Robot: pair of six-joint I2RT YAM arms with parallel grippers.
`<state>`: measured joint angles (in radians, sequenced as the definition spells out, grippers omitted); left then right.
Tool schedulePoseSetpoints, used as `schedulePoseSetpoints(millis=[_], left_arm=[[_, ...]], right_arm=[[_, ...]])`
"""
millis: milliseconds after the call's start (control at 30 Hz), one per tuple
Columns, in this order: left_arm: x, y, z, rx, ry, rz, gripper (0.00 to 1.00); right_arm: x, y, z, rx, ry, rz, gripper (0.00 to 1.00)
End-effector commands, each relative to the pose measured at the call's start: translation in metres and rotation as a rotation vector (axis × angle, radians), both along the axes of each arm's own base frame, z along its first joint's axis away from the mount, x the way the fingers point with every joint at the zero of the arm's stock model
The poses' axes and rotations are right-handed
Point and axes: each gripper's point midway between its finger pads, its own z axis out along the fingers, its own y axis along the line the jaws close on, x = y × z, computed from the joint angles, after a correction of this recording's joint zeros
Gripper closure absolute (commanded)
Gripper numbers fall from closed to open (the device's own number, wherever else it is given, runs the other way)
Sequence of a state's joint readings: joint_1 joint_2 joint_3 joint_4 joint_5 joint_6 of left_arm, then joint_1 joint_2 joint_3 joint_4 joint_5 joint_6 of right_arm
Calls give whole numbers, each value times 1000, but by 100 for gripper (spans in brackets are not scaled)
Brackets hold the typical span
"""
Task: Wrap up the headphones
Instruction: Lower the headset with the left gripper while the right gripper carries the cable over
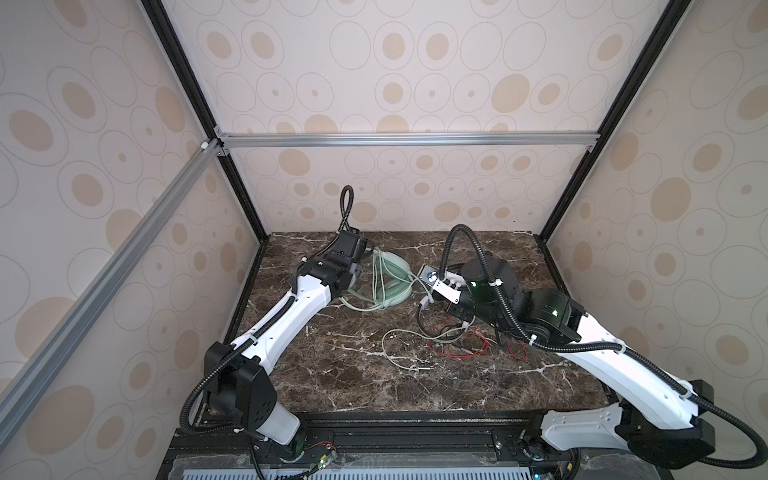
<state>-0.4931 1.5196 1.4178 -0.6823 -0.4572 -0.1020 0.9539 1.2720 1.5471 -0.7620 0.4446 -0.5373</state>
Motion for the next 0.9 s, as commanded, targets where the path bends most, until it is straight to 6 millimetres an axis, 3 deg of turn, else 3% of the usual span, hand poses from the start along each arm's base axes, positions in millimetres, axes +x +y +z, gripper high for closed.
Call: schedulePoseSetpoints(millis=[0, 233, 467, 600, 867], left_arm=[[-13, -20, 15, -27, -28, -94, 100], [-47, -63, 13, -184, -6, -331, 100], [-77, -88, 7, -220, 46, -482, 100], [-86, -95, 10, -237, 42, -513, 100], [-97, -102, 25, -298, 19, -564, 100]], right_arm=[[10, 12, 16, 39, -46, 34, 100], [35, 21, 9, 144, 19, 40, 100], [67, 24, 2, 250, 99, 56, 100], [90, 26, -6, 314, 166, 59, 100], [123, 26, -44, 438, 351, 47, 100]])
